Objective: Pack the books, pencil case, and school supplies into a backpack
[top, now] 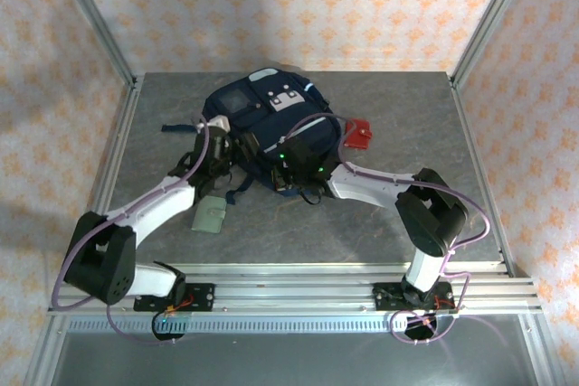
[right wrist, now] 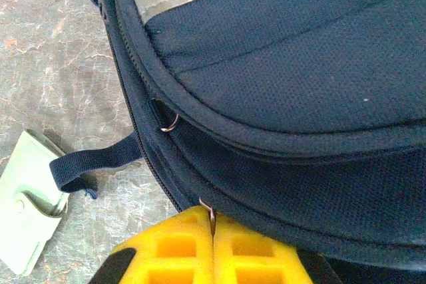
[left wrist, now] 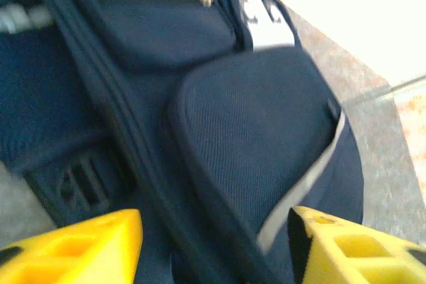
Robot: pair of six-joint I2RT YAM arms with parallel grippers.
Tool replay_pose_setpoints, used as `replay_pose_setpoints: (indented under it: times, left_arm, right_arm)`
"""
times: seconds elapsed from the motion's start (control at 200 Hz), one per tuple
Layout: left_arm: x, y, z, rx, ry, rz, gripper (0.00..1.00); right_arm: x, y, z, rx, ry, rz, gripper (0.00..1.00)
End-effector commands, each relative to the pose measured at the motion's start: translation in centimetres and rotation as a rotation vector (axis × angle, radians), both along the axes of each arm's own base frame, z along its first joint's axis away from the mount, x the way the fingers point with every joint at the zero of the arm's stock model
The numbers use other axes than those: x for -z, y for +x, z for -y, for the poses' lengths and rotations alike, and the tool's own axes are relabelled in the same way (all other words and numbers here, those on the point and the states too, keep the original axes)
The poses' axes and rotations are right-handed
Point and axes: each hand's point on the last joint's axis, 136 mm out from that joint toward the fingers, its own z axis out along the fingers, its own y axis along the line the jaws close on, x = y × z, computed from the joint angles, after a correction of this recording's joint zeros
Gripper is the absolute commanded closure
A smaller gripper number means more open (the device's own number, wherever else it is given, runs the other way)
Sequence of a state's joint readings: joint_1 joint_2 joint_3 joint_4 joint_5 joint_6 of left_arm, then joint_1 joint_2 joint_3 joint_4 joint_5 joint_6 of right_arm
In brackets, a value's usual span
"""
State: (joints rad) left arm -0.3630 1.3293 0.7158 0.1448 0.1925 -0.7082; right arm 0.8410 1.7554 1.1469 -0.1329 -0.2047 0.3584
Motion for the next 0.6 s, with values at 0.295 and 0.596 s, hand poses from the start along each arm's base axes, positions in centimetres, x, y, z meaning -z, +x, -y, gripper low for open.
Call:
replay_pose_setpoints:
  times: [0.295,0.596]
  left_arm:
    - [1.7,1.1,4.4,-0.021,-0.135,0.034,0.34]
    - [2.4,2.9,4.1,-0.030,-0.067,0.027,1.00]
  right_arm:
    - [-2.9,0.9,-2.0,-0.019,0.112,0.048,1.00]
    - [-2.0,0.8,-0.1,-0.001,0.020,0.031,1.00]
